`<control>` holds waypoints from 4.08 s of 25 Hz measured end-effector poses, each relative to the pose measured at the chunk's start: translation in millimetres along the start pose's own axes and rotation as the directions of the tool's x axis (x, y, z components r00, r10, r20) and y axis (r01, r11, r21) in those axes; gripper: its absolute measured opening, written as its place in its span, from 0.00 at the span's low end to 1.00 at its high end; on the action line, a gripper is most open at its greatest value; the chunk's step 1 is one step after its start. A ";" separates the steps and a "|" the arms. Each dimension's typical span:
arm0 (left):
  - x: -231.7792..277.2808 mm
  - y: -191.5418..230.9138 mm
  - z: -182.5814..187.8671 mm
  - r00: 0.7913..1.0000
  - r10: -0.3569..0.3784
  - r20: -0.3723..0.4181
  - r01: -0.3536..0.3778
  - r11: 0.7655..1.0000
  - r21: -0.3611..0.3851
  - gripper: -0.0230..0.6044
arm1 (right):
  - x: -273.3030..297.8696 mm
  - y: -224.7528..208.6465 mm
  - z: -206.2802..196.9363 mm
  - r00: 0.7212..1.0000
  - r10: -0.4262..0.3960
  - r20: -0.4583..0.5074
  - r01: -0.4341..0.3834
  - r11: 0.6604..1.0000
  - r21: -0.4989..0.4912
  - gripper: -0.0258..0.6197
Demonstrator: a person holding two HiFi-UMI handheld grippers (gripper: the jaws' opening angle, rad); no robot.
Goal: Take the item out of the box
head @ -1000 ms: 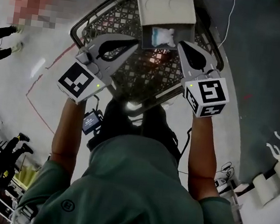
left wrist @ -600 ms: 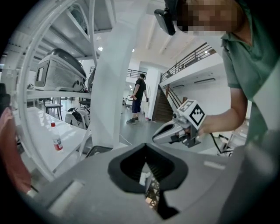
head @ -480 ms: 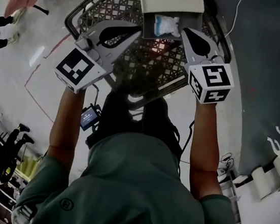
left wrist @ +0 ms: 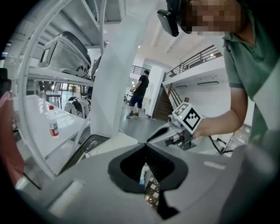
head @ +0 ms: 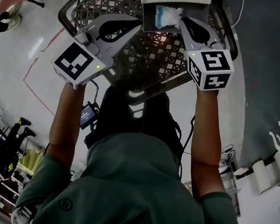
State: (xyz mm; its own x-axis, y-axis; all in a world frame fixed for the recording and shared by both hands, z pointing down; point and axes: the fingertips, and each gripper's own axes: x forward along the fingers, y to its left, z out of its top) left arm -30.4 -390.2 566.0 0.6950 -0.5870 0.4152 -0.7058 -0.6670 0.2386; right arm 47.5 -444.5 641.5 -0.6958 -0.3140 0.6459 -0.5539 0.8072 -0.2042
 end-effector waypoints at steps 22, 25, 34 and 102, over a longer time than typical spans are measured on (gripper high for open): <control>18.2 24.7 -54.6 1.000 0.001 -0.011 -0.002 0.998 -0.061 0.04 | 91.3 -12.8 -91.2 0.962 0.040 -0.272 -0.046 0.999 -0.016 0.33; 16.2 25.5 -61.1 1.000 0.004 -0.011 -0.005 0.998 -0.065 0.04 | 100.6 -11.8 -102.4 0.945 0.034 -0.326 -0.051 0.998 -0.043 0.36; 4.6 27.6 -64.6 1.000 0.021 -0.005 -0.021 0.998 -0.067 0.04 | 116.6 -13.2 -133.4 0.874 -0.021 -0.485 -0.038 0.993 -0.111 0.29; -167.1 -100.7 155.7 0.980 0.103 0.171 -0.136 0.971 0.199 0.04 | -247.6 98.8 165.3 0.932 -0.106 0.347 0.148 0.984 -0.098 0.05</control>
State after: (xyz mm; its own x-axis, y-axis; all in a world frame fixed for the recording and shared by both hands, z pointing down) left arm -54.1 -296.4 335.8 0.6321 -0.7220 0.2815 -0.7525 -0.6586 0.0007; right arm 89.4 -369.6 339.8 -0.7487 -0.5513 0.3682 -0.6032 0.7969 -0.0333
